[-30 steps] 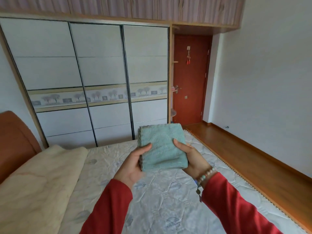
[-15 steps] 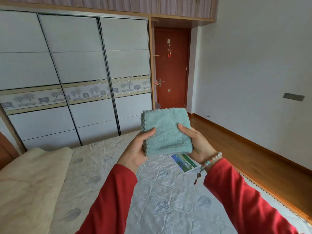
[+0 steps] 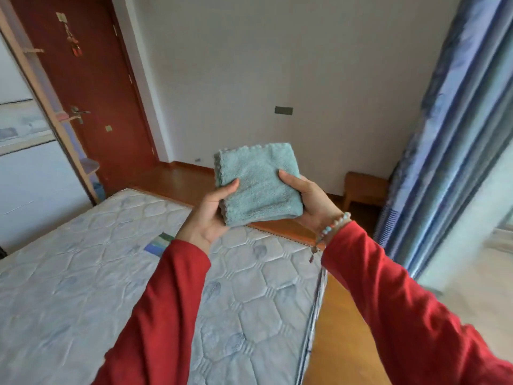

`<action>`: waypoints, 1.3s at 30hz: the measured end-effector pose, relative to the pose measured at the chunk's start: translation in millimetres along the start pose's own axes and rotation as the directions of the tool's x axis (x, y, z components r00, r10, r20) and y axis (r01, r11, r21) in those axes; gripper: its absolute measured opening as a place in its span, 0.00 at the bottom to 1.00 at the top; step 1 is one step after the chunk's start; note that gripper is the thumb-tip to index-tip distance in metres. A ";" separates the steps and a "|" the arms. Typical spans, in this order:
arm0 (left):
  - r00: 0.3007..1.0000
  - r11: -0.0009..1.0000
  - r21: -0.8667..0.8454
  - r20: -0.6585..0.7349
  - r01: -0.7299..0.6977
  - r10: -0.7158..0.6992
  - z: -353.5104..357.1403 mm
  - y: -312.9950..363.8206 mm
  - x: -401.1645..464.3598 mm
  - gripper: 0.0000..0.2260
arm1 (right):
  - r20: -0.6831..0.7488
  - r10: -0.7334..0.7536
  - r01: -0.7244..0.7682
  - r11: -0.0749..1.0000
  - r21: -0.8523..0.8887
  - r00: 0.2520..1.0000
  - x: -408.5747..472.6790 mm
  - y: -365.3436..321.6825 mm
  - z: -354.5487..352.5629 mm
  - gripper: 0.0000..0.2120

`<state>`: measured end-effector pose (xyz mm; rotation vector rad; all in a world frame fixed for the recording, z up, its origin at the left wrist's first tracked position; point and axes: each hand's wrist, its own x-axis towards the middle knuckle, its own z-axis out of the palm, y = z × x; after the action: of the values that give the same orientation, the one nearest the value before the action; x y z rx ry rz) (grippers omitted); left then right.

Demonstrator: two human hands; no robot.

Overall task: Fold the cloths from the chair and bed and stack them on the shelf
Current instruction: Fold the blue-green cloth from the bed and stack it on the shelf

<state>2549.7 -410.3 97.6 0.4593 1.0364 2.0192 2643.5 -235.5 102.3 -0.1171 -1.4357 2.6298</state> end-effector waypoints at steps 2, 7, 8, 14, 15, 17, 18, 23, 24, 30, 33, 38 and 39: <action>0.995 0.999 0.009 0.093 0.035 -0.036 32.9 -22.4 35.0 0.30 | -0.059 -0.064 0.063 0.998 -0.023 0.996 -18.1 -28.8 -39.5 0.22; 0.969 0.995 -0.024 0.229 0.101 -0.093 111.5 -81.8 109.7 0.34 | -0.193 -0.139 0.129 0.990 -0.064 0.971 -57.4 -83.5 -132.3 0.23; 0.965 0.994 -0.021 0.241 0.107 -0.099 125.9 -94.0 122.5 0.31 | -0.213 -0.141 0.129 0.989 -0.069 0.967 -65.7 -91.8 -149.3 0.23; 0.928 0.984 0.042 0.328 0.174 -0.178 193.0 -157.3 180.7 0.18 | -0.271 -0.166 0.162 0.986 -0.037 0.948 -99.6 -126.1 -244.9 0.24; 0.922 0.980 0.058 0.333 0.188 -0.197 198.8 -164.9 188.4 0.17 | -0.275 -0.169 0.167 0.985 -0.028 0.947 -101.9 -127.0 -257.2 0.25; 0.916 0.973 0.080 0.327 0.216 -0.231 203.1 -180.2 205.8 0.17 | -0.283 -0.165 0.168 0.986 -0.014 0.945 -101.6 -127.3 -279.7 0.27; 0.915 0.969 0.089 0.320 0.230 -0.246 203.1 -187.5 214.6 0.18 | -0.289 -0.159 0.165 0.986 -0.003 0.944 -99.8 -126.8 -291.2 0.27; 0.911 0.951 0.116 0.276 0.286 -0.308 194.3 -218.6 267.0 0.23 | -0.346 -0.088 0.109 0.993 0.041 0.934 -76.1 -119.6 -346.4 0.28; 0.909 0.948 0.121 0.274 0.293 -0.316 191.3 -224.4 280.6 0.23 | -0.351 -0.077 0.099 0.994 0.045 0.933 -68.3 -119.3 -358.6 0.27; 0.905 0.947 0.111 0.278 0.303 -0.322 181.1 -239.5 371.8 0.25 | -0.376 -0.063 0.085 0.996 0.041 0.924 -5.5 -141.9 -415.0 0.27; 0.913 0.948 0.093 0.256 0.304 -0.317 179.9 -234.1 427.2 0.24 | -0.383 -0.055 0.078 0.996 0.045 0.922 37.0 -165.0 -439.2 0.25; 0.914 0.940 0.061 0.221 0.335 -0.340 180.8 -225.5 508.7 0.23 | -0.409 -0.031 0.058 0.997 0.053 0.912 100.6 -200.8 -475.1 0.21; 0.912 0.938 0.056 0.218 0.343 -0.347 180.1 -225.9 523.1 0.23 | -0.422 -0.025 0.052 0.997 0.054 0.906 110.3 -205.7 -482.4 0.20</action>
<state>2452.3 171.8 4.1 0.4654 0.9220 1.6054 2618.6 292.6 14.4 -0.6030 -1.1889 2.4132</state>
